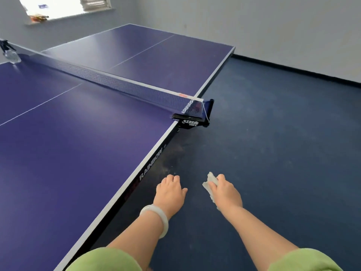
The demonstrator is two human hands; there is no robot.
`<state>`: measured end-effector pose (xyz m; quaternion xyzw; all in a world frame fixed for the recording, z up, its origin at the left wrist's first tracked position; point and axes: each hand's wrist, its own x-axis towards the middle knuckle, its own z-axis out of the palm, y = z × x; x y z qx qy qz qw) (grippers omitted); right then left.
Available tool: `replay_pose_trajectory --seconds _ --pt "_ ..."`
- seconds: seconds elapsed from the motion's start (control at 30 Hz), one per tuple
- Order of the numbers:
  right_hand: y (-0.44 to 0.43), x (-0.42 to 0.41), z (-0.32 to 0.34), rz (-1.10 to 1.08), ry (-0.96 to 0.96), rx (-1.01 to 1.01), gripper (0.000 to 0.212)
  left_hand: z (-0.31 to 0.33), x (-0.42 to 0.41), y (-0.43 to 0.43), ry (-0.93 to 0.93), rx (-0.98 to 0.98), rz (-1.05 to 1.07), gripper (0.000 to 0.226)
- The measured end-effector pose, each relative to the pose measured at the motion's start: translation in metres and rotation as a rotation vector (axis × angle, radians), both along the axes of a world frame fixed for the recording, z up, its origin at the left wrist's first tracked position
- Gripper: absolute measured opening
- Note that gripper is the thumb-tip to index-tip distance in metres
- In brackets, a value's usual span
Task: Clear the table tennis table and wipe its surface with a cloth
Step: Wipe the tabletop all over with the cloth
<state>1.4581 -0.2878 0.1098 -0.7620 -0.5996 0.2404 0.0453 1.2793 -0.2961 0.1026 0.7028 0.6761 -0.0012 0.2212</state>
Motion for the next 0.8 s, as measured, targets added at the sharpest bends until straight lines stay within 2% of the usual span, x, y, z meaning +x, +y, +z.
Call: replay_pose_trajectory --seconds 0.17,0.37,0.43,0.57,0.8 --pt "0.028 0.076 0.021 -0.168 0.055 -0.003 0.034 0.013 0.079 0.049 -0.006 0.02 -0.112 0.045" --pt "0.085 0.155 0.021 -0.158 -0.01 -0.04 0.026 0.014 0.152 0.129 -0.005 0.0 -0.197 0.043" --pt "0.119 0.178 0.022 -0.158 -0.031 -0.055 0.02 0.01 0.172 0.167 -0.013 -0.009 -0.182 0.043" --pt "0.199 0.218 0.037 -0.244 0.038 -0.025 0.033 0.005 0.21 0.245 -0.045 -0.028 -0.141 0.042" --pt "0.324 0.286 0.053 -0.242 0.114 0.048 0.036 0.014 0.276 0.367 -0.033 -0.015 -0.128 0.043"
